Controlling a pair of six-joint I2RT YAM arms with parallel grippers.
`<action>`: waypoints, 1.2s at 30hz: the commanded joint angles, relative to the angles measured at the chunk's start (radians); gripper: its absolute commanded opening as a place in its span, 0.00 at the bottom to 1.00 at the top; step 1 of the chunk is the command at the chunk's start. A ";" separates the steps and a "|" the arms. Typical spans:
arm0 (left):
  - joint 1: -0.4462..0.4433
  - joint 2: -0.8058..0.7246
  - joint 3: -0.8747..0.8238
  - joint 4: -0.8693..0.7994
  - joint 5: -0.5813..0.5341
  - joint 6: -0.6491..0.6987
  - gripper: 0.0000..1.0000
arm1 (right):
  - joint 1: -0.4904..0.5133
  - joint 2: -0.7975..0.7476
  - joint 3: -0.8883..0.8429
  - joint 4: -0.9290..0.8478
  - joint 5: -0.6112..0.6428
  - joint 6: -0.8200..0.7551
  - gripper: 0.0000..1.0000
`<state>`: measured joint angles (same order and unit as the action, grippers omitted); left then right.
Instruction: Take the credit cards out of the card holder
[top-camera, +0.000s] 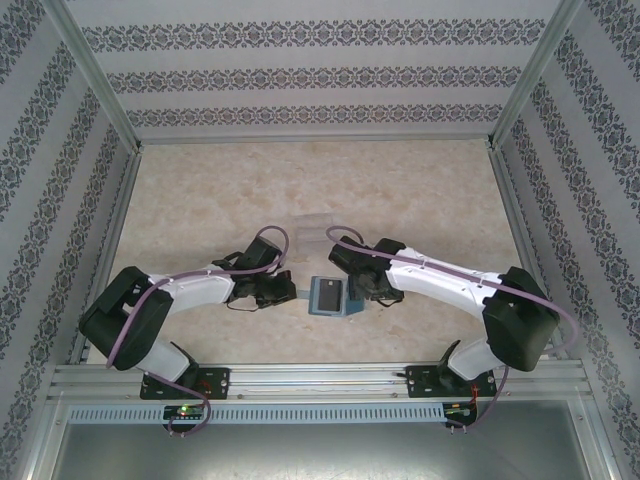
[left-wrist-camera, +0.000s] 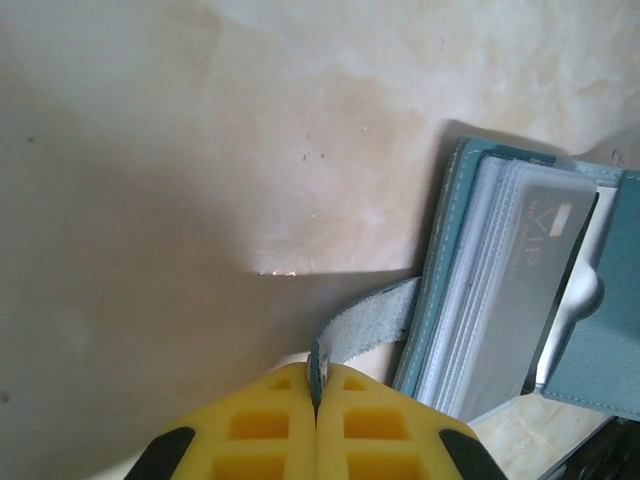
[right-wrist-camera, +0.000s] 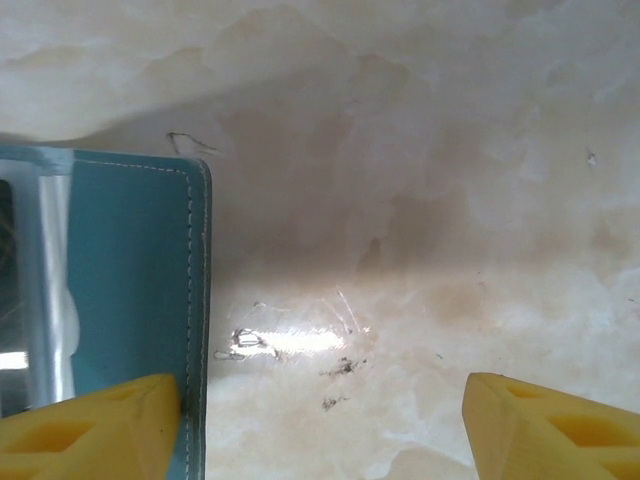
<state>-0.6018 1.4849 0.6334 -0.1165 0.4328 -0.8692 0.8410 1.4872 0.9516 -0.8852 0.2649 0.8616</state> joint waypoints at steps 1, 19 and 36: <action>0.000 -0.033 -0.001 -0.061 -0.045 0.001 0.04 | -0.011 0.010 -0.036 0.064 0.001 0.000 0.76; 0.065 -0.122 -0.045 -0.158 -0.080 0.034 0.04 | -0.010 0.171 -0.020 0.244 -0.029 -0.046 0.79; 0.137 -0.176 -0.017 -0.273 -0.058 0.101 0.12 | 0.001 0.259 0.014 0.269 -0.081 -0.058 0.78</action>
<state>-0.4808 1.3285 0.5808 -0.3031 0.3836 -0.7990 0.8402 1.7142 0.9802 -0.5674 0.2111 0.8124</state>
